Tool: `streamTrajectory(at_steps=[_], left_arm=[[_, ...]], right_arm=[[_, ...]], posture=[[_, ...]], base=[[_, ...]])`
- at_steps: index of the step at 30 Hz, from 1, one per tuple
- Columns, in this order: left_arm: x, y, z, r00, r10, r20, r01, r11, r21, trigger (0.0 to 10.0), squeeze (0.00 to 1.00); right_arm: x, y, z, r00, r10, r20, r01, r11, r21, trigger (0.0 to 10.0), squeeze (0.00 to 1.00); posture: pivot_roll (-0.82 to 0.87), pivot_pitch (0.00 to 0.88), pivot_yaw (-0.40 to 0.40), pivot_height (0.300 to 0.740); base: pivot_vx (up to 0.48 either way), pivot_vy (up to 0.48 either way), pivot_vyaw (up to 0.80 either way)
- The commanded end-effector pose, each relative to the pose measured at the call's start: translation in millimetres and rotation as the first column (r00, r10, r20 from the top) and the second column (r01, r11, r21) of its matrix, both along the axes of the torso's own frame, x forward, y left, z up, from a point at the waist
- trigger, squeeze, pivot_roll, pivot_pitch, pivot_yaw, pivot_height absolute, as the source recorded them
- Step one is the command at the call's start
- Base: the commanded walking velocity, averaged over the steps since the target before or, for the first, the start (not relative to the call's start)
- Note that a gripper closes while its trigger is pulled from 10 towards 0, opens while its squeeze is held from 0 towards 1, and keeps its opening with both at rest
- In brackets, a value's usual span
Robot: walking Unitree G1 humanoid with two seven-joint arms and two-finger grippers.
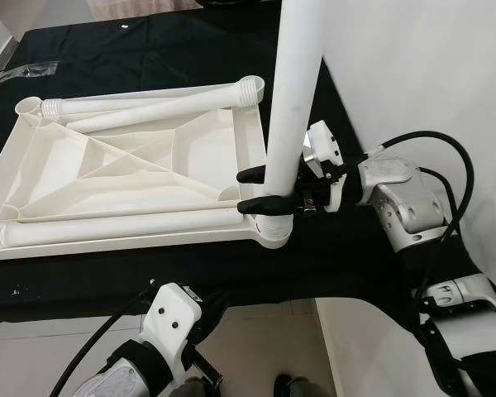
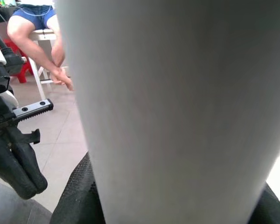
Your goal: Building children table
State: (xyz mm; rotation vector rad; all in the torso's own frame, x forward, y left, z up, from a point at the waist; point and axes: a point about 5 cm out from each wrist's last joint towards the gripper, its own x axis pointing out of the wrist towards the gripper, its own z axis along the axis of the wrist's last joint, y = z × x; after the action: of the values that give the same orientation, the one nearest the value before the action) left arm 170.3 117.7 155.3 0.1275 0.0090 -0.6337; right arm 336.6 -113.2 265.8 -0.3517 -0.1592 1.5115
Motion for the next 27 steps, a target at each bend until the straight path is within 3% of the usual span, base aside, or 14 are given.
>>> streamTrajectory(at_steps=[1,8,10,12,14,16,17,18,19,20,23,25,27], left_arm=[[-3.1,-0.8,-1.5,1.000,-0.006,-0.012,0.006,1.000,-0.003,10.0,0.00],[-2.4,-1.4,-1.1,1.000,-0.004,-0.010,0.004,1.000,-0.004,10.0,0.00],[-2.2,-1.4,-1.2,1.000,-0.004,-0.009,0.004,1.000,-0.005,10.0,0.00],[-2.2,-1.4,-1.2,1.000,-0.004,-0.009,0.004,1.000,-0.005,10.0,0.00],[-2.3,-1.5,-1.5,1.000,-0.004,-0.009,0.004,1.000,-0.005,10.0,0.00],[-2.4,-1.3,-1.9,1.000,-0.003,-0.008,0.003,1.000,-0.005,10.0,0.00],[-1.9,-0.8,-1.9,1.000,0.000,-0.007,0.000,1.000,-0.003,10.0,0.00],[-1.6,-0.3,-1.9,1.000,0.003,-0.006,-0.003,1.000,-0.001,10.0,0.00],[-0.7,0.3,-1.4,1.000,0.007,-0.005,-0.007,1.000,0.000,10.0,0.00],[0.1,1.4,-1.0,1.000,0.016,-0.007,-0.017,1.000,-0.005,10.0,0.00],[3.9,6.3,-0.1,0.999,0.052,-0.013,-0.052,0.998,-0.020,10.0,0.00],[6.8,9.0,0.7,0.998,0.069,-0.008,-0.070,0.997,-0.018,10.0,0.00],[19.1,20.6,7.9,0.989,0.151,0.009,-0.150,0.987,-0.050,10.0,0.00]], right_arm=[[0.7,9.3,-16.8,0.999,-0.012,-0.043,0.012,1.000,-0.006,10.0,0.00],[9.2,9.7,-25.6,0.971,-0.237,-0.034,0.239,0.970,0.040,10.0,0.00],[7.5,6.7,-29.5,0.944,-0.328,-0.043,0.330,0.942,0.061,10.0,0.00],[7.0,6.0,-30.3,0.937,-0.347,-0.045,0.349,0.935,0.064,10.0,0.00],[1.4,2.7,-38.0,0.894,-0.440,-0.082,0.446,0.892,0.072,10.0,0.00],[-5.0,-2.9,-54.1,0.768,-0.631,-0.110,0.638,0.769,0.040,10.0,0.00],[-12.5,-8.7,-64.6,0.567,-0.809,-0.153,0.822,0.567,0.048,10.0,0.00],[-19.9,-17.1,-71.7,0.387,-0.903,-0.186,0.921,0.387,0.040,10.0,0.00],[-31.8,-16.6,-77.8,0.319,-0.930,-0.184,0.947,0.321,0.024,10.0,0.00],[-40.8,-13.0,-79.8,0.304,-0.936,-0.175,0.952,0.304,0.027,10.0,0.00],[-46.3,-3.4,-81.5,0.306,-0.931,-0.197,0.951,0.306,0.032,10.0,0.00],[-44.8,-2.5,-81.7,0.287,-0.935,-0.208,0.958,0.286,0.033,10.0,0.00],[-41.3,1.0,-80.5,0.276,-0.936,-0.220,0.961,0.273,0.042,10.0,0.00]], posture=[[-0.01,0.280,-0.003,0.740],[-0.01,0.287,-0.011,0.740],[-0.02,0.287,-0.013,0.740],[-0.02,0.287,-0.013,0.740],[-0.02,0.285,-0.023,0.740],[-0.02,0.282,-0.031,0.740],[-0.02,0.281,-0.033,0.740],[-0.02,0.281,-0.033,0.740],[-0.02,0.282,-0.034,0.740],[-0.02,0.282,-0.034,0.740],[-0.03,0.283,-0.021,0.740],[-0.04,0.272,-0.014,0.740],[-0.03,0.264,-0.014,0.740]], base=[[0.000,0.000,0.00],[0.000,0.000,0.00],[0.000,0.000,0.00],[0.000,0.000,0.00],[0.000,0.000,0.00],[0.000,0.000,0.00],[0.000,0.000,0.00],[0.000,0.000,0.00],[0.000,0.000,0.00],[0.000,0.000,0.00],[0.000,0.000,0.00],[0.000,0.000,0.00],[0.000,0.000,0.00]])
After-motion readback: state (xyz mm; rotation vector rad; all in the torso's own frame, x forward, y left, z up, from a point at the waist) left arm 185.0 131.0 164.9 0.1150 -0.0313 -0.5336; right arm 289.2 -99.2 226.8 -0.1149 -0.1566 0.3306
